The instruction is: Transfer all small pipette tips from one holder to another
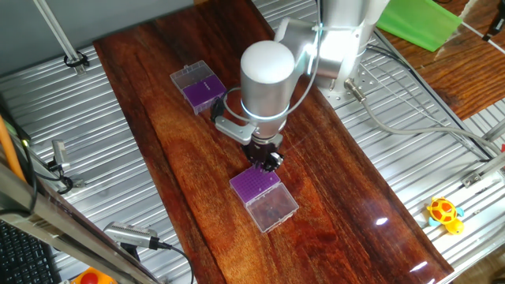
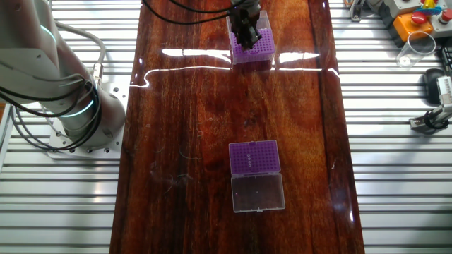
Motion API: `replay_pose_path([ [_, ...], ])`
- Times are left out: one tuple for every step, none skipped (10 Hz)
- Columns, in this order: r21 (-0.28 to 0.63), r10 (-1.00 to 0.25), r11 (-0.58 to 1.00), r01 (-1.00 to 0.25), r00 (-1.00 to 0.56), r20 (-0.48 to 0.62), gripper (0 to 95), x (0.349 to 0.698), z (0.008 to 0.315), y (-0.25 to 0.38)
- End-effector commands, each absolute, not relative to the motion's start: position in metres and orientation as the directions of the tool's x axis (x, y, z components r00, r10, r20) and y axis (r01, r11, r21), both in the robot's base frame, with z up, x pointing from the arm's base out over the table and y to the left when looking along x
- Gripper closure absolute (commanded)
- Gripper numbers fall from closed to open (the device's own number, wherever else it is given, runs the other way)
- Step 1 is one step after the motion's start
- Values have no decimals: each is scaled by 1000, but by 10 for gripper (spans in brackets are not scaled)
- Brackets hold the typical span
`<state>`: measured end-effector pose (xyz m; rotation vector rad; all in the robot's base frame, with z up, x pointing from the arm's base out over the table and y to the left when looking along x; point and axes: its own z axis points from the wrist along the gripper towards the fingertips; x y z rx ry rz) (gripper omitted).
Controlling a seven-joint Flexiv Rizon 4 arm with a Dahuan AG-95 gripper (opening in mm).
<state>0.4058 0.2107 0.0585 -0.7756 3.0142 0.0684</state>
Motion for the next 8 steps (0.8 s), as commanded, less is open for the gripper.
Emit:
replay_pose_path([
  [33, -484, 874, -485, -874, -37, 760, 405, 58, 210],
  [32, -482, 875, -483, -875, -37, 760, 405, 56, 211],
  [29, -480, 876, -482, -876, -37, 760, 405, 55, 212],
  [29, -480, 876, -481, -877, -37, 760, 405, 54, 212],
  [28, -479, 877, -481, -877, -37, 760, 406, 53, 213],
  [25, -481, 876, -482, -876, -36, 950, 406, 53, 213],
  [21, -482, 875, -483, -875, -34, 950, 406, 53, 213],
  [20, -484, 874, -485, -874, -35, 950, 406, 52, 213],
])
